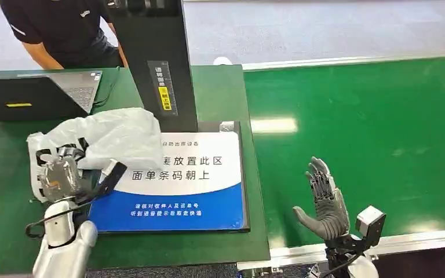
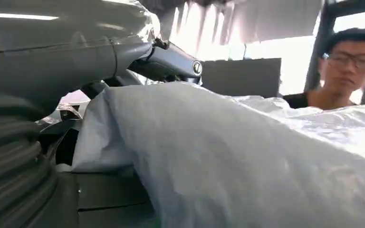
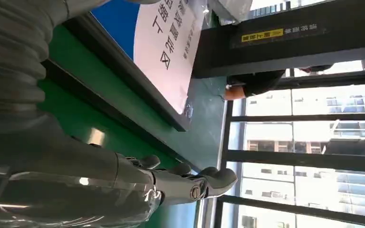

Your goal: Moved the parcel from conveyor to table for the left to box.

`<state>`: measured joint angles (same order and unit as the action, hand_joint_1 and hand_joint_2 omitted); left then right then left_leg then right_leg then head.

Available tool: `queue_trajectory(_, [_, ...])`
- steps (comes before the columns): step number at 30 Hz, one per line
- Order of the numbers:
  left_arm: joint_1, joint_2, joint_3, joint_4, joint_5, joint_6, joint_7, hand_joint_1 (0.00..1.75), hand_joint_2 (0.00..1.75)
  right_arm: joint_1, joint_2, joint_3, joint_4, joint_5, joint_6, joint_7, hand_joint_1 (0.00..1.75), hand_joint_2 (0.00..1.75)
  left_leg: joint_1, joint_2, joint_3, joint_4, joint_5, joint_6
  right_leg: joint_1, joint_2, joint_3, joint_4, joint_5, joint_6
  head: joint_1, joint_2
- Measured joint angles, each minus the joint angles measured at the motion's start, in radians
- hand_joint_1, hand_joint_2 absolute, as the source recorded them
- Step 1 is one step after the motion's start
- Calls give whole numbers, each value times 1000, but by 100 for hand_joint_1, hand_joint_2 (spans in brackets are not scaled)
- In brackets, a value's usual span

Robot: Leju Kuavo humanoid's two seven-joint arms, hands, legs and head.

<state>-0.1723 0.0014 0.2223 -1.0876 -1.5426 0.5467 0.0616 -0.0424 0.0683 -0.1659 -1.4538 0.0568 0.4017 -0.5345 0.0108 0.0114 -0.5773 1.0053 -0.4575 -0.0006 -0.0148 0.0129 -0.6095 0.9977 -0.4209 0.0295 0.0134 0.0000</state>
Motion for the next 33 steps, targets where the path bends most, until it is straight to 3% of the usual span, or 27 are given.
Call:
queue_trajectory(8, [-79, 111, 118, 48, -21, -23, 147, 175, 175, 0, 0, -6, -3, 0, 8, -1, 0, 175, 0, 0, 0, 0, 0, 0, 0, 1, -1, 0, 0, 0, 0, 0])
queue_trajectory(15, [-117, 176, 265, 135, -5, -35, 150, 175, 175, -1, 0, -9, -3, 0, 11, -1, 0, 175, 0, 1, -1, 0, 0, 0, 0, 1, -1, 0, 0, -1, 0, 0])
queue_trajectory(17, [-127, 195, 322, 178, 15, -39, 150, 143, 175, -2, 0, -9, -4, 0, 11, -1, 0, 175, 0, 1, -1, 0, 0, 0, 0, 1, -2, 0, 0, -1, 0, 0])
queue_trajectory(18, [-132, 198, 331, 187, 16, -39, 151, 108, 175, -2, 0, -9, -4, 0, 11, 0, 0, 175, 0, 1, -1, 0, 0, 0, 0, 1, -2, 0, 0, -1, 0, 0])
queue_trajectory(19, [-133, 210, 364, 218, 18, -40, 154, 47, 175, -2, 2, -10, -5, 0, 12, 0, 0, 175, 0, 1, -1, 0, 0, 0, 0, 1, -2, 0, -1, -1, 0, 0])
queue_trajectory(20, [-133, 218, 383, 236, 19, -40, 155, 0, 175, -2, 3, -10, -6, 0, 11, 0, 0, 175, 0, 1, -1, 0, 0, 0, 0, 1, -2, 0, -1, -1, 0, 0])
queue_trajectory(33, [-135, 226, 453, 348, 20, 1, 131, 0, 175, -13, 11, -10, -5, 4, 13, 4, 0, 175, 0, 1, -1, 0, 0, 0, 0, 1, -2, 0, -1, -1, 0, 0])
